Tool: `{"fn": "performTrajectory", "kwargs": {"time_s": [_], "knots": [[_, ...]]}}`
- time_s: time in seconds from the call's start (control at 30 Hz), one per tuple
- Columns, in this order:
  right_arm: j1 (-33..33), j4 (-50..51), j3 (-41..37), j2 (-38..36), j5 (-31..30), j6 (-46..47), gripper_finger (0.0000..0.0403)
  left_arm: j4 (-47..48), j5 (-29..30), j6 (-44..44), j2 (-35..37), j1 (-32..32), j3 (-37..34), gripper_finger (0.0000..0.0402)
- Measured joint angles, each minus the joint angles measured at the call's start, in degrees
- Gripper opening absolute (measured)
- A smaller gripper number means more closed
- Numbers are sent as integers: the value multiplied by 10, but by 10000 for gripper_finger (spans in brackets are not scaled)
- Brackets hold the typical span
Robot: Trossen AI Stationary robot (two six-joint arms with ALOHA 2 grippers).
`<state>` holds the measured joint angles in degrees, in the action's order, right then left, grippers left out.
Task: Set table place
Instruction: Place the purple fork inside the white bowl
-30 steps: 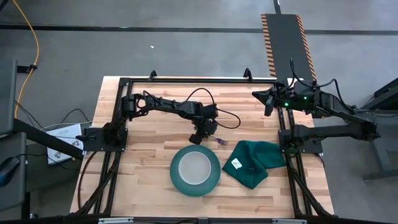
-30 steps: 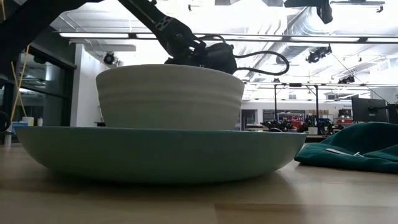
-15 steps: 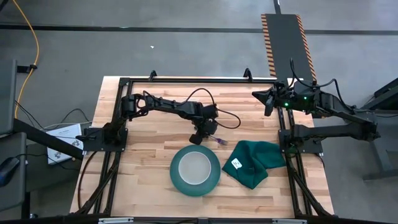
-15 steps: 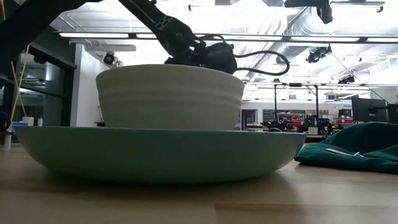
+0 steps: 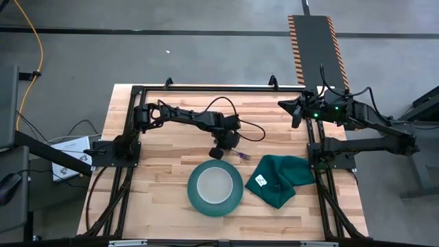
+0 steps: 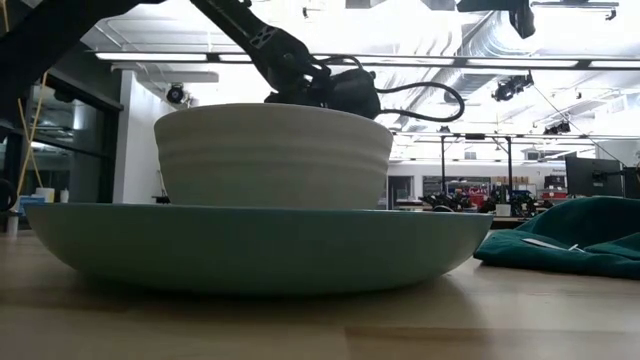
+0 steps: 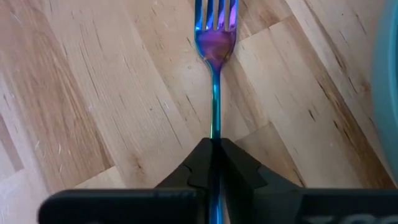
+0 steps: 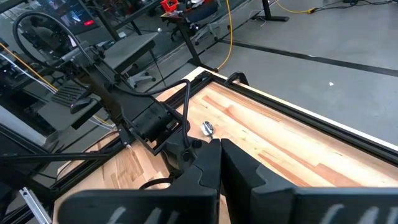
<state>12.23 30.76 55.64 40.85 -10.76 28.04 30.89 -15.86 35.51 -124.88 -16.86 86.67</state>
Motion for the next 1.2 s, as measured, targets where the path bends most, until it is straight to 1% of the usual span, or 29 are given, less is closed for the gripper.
{"fn": "performTrajectory", "kwargs": {"time_s": [0.13, 0.33, 0.43, 0.67, 0.87, 1.2], "knots": [[0, 0, 0, 0, 0, 0, 0, 2, 0, 0, 0, 0, 0, 4], [0, 1, 0, 0, 0, 0, 0, 2, 2, 0, 0, 0, 0, 20], [0, 1, 0, 0, 0, 0, 0, 3, 6, 0, 0, 0, 0, 21], [0, 1, 0, 0, 0, 0, 0, 4, 7, 0, 0, 0, 0, 4], [0, 1, 0, 0, 0, 0, 0, 4, 7, 0, 0, 0, 1, 16], [0, 1, 0, 0, 0, 0, 0, 13, 13, 0, -3, -1, 36, 4]]}}
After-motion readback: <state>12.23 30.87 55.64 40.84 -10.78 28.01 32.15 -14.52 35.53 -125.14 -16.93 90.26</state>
